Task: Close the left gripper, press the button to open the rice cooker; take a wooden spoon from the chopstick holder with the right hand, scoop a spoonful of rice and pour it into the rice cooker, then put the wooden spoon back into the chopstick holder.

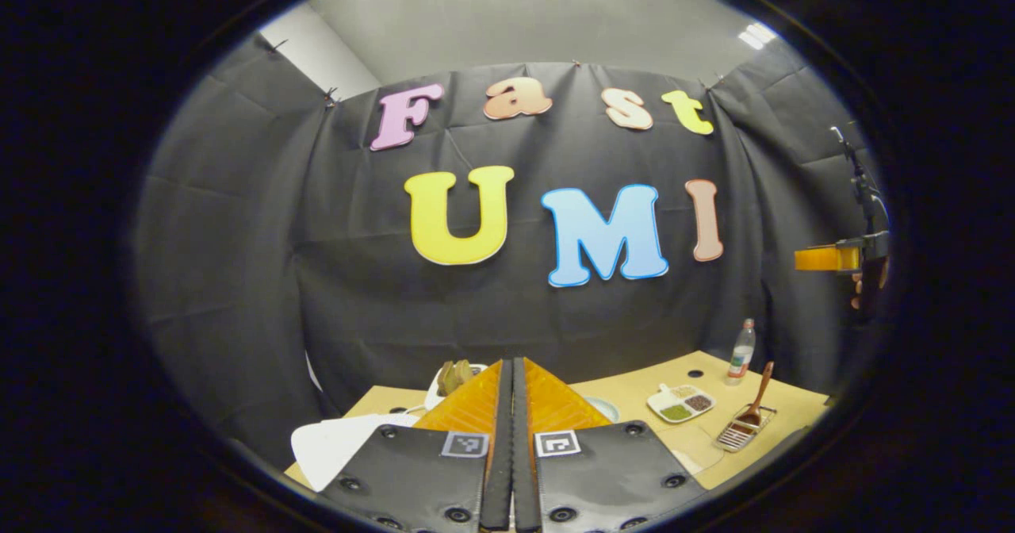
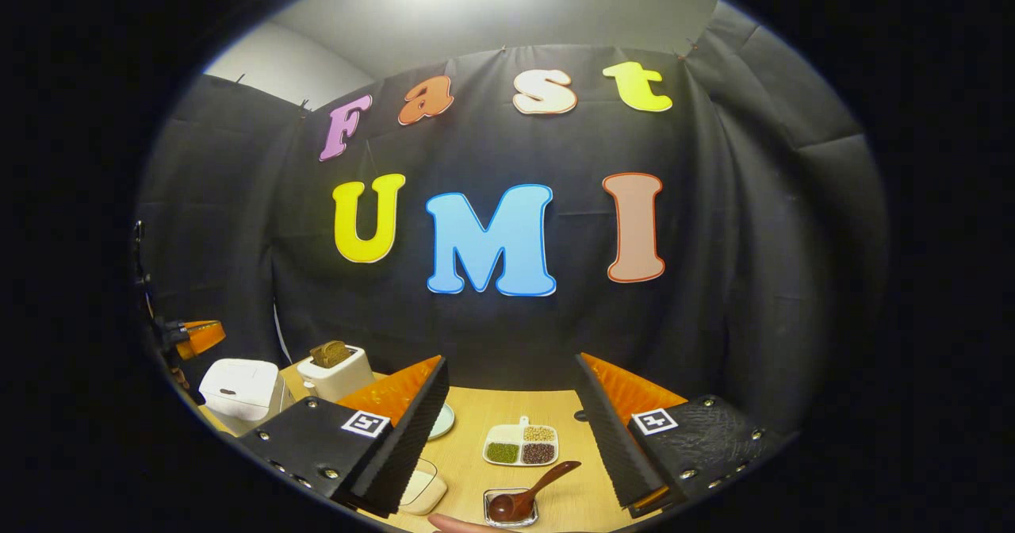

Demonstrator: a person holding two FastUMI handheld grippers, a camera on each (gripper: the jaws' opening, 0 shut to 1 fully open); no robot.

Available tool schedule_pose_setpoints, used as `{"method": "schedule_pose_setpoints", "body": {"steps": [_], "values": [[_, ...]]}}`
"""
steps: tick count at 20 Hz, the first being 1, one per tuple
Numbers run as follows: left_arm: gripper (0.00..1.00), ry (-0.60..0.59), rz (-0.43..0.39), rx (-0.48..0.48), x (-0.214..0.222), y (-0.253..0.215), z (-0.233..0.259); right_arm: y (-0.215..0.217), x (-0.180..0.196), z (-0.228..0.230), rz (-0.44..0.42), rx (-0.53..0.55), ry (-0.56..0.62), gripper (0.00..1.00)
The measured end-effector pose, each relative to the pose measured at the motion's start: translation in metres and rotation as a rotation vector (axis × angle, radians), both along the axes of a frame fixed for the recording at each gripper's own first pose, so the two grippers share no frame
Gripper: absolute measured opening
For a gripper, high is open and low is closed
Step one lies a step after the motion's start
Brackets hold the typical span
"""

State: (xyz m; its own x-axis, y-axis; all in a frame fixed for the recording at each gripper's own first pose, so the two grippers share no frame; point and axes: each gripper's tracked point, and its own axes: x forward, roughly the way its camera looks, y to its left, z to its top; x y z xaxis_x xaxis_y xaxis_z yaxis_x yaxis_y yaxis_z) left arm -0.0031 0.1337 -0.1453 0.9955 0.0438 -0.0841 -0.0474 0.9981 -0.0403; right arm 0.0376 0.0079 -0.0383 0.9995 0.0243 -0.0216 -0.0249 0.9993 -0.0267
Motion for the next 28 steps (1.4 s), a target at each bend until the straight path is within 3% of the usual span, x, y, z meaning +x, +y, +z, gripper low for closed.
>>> {"method": "schedule_pose_setpoints", "body": {"steps": [4,13,20,23,26,28], "values": [[0.11,0.060,0.039,-0.030,-0.020,0.027,-0.048,-0.003,0.005,-0.009,0.004,0.025,0.015,0.96],[0.07,0.147,0.119,-0.091,-0.040,0.064,-0.121,-0.011,0.007,-0.018,-0.004,0.033,0.043,0.96],[0.07,0.262,0.130,-0.169,-0.051,0.074,-0.175,-0.007,0.007,-0.024,0.010,0.034,0.059,0.96],[0.08,0.229,0.139,-0.252,-0.049,0.076,-0.167,-0.006,0.007,-0.026,0.014,0.039,0.066,0.96],[0.05,0.163,0.176,-0.223,-0.042,0.085,-0.138,-0.008,0.005,-0.027,0.010,0.038,0.064,0.96],[0.33,0.055,0.196,-0.117,-0.046,0.085,-0.087,-0.010,0.004,-0.028,0.004,0.035,0.067,0.96]]}}
